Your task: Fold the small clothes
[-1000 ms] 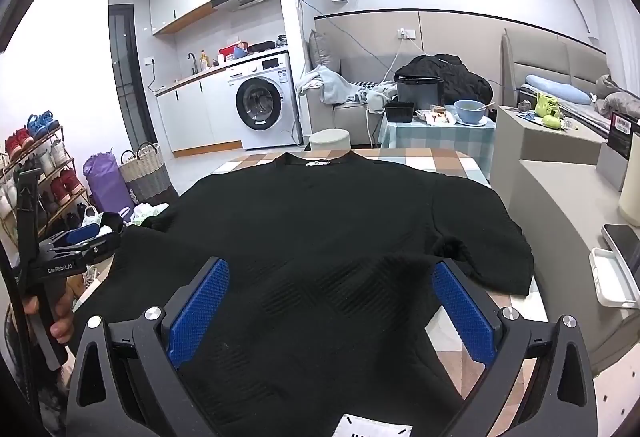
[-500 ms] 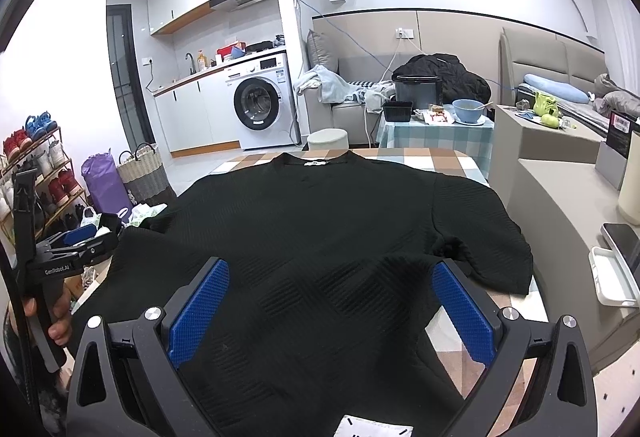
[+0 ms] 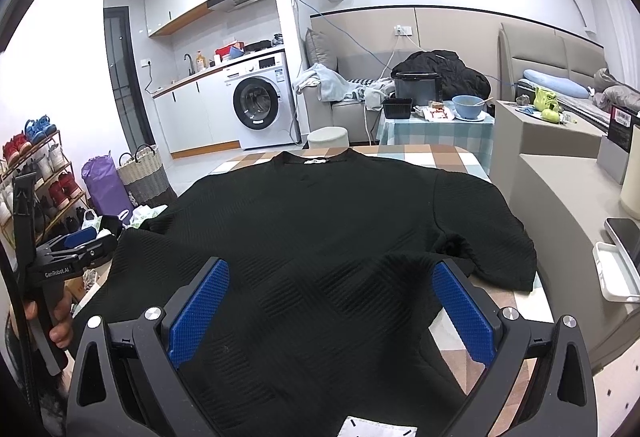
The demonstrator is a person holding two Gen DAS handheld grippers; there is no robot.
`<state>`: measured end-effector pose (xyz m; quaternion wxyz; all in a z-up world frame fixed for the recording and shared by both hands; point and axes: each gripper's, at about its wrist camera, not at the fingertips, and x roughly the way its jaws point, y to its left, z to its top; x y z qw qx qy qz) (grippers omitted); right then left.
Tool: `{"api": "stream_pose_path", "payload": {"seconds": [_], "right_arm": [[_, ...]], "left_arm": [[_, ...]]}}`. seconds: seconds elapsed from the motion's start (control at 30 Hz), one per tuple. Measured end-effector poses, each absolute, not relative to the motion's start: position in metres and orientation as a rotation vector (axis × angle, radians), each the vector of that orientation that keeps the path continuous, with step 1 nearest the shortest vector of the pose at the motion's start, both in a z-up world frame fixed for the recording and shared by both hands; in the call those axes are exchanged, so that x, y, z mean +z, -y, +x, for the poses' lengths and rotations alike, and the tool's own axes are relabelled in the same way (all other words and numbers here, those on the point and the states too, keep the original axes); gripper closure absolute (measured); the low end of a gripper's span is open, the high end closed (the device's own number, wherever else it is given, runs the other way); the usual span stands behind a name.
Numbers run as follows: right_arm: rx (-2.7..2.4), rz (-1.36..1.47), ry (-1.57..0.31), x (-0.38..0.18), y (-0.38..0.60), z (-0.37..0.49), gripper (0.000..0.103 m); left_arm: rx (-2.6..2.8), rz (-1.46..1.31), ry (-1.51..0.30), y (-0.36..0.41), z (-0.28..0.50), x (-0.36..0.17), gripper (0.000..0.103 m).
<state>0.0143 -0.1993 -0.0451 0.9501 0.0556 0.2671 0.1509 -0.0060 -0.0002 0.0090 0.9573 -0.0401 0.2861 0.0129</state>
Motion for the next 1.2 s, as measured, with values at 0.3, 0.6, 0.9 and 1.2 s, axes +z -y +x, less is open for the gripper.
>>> {"api": "stream_pose_path", "payload": {"seconds": [0.3,0.6,0.9,1.2], "right_arm": [[0.303,0.135,-0.556,-0.047,0.199,0.02,0.0],[0.289,0.153,-0.569,-0.049,0.204,0.029,0.0],[0.259,0.176,-0.597,-0.048,0.21,0.039,0.0],[0.237,0.226,-0.661,-0.053,0.216,0.061,0.0]], "left_arm": [[0.033,-0.086,-0.592,-0.011,0.005,-0.004,0.001],[0.039,-0.113,-0.603,-0.02,0.013,-0.011,0.001],[0.043,-0.122,-0.601,-0.03,0.031,-0.008,0.001],[0.049,-0.1,-0.602,-0.029,0.05,0.005,0.001]]}}
